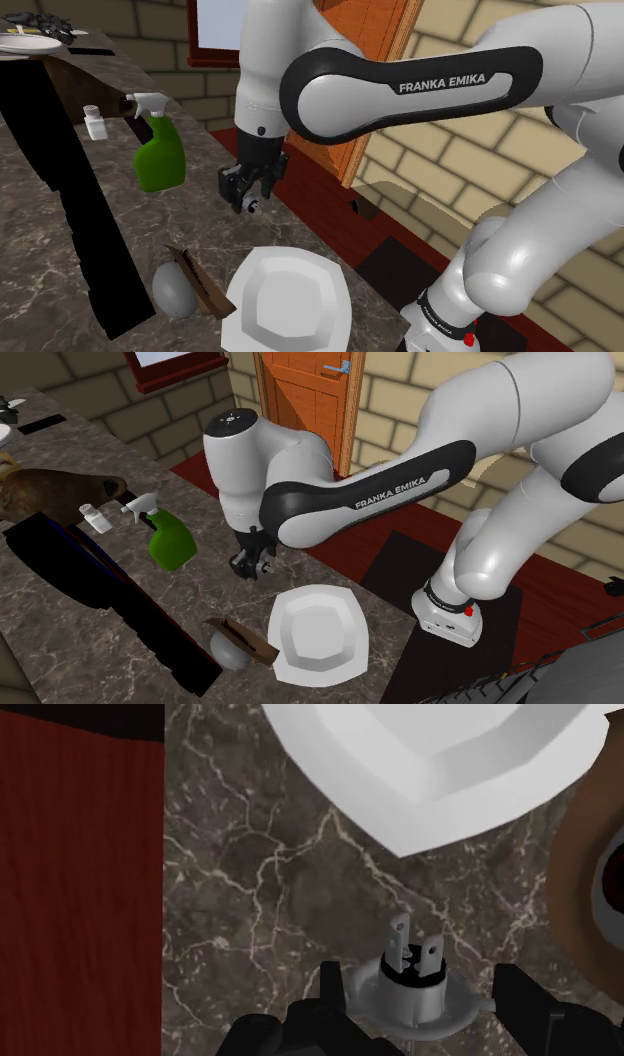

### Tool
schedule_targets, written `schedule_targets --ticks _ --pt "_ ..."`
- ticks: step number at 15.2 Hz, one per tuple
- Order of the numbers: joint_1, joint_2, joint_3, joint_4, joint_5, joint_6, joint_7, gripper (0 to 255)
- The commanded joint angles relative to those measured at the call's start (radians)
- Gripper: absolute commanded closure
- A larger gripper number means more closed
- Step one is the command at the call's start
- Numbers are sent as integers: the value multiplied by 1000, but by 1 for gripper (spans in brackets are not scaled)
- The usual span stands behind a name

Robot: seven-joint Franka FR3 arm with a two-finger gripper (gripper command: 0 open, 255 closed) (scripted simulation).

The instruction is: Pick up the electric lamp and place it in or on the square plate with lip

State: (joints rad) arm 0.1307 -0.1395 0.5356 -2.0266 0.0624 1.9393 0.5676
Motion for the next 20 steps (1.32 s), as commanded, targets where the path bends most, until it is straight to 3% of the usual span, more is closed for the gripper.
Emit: schedule_targets --ticks 1,13,20 --pt "15 -56 7 -51 31 3 7 255" --pt "180 -400 64 -328 230 -26 108 255" --pt "186 -386 90 -397 244 58 112 255"
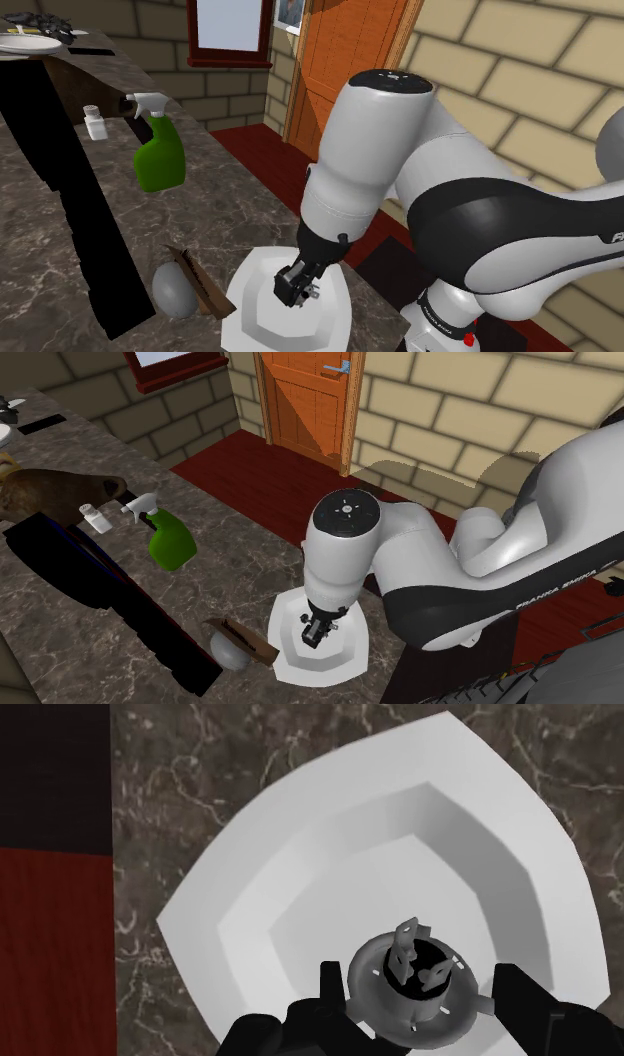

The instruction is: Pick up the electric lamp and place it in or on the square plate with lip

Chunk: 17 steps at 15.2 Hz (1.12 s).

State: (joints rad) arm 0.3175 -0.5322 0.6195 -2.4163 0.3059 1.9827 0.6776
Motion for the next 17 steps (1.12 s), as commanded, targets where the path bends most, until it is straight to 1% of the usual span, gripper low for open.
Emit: schedule_targets --ticks 1,4,12,13,17 --pt "-1 11 10 -17 2 29 2 255" --pt "-2 30 27 -54 7 84 5 255" --pt "-2 30 28 -54 7 84 5 255" --pt "-2 30 28 -54 7 84 4 0" --pt "-2 30 28 -54 7 84 4 0"
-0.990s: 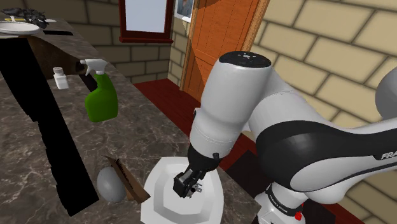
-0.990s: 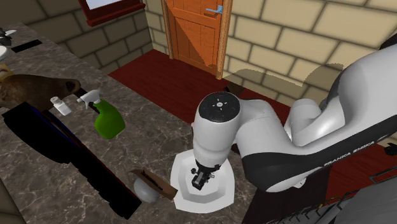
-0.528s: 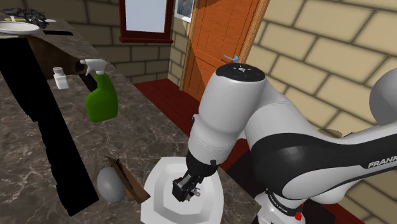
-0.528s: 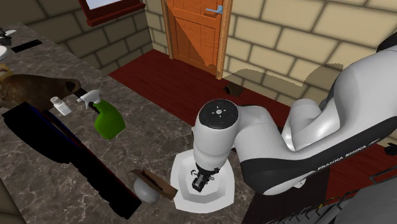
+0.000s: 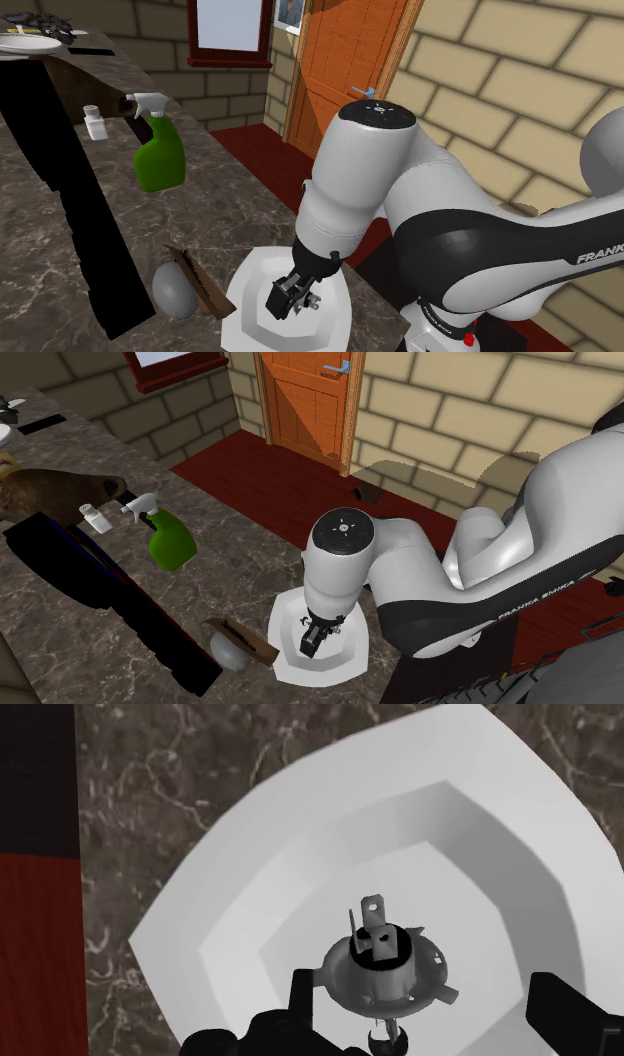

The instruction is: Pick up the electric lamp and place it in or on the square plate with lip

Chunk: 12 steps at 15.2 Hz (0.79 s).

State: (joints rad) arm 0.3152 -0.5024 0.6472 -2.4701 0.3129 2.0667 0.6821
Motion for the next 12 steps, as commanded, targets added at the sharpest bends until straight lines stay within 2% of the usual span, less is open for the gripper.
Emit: schedule_targets --ticks 1,5,12 --pt "0 0 0 0 0 0 0 0" --pt "3 -44 -41 94 -12 -138 -3 0" --pt "3 -44 -41 94 -12 -138 -3 0"
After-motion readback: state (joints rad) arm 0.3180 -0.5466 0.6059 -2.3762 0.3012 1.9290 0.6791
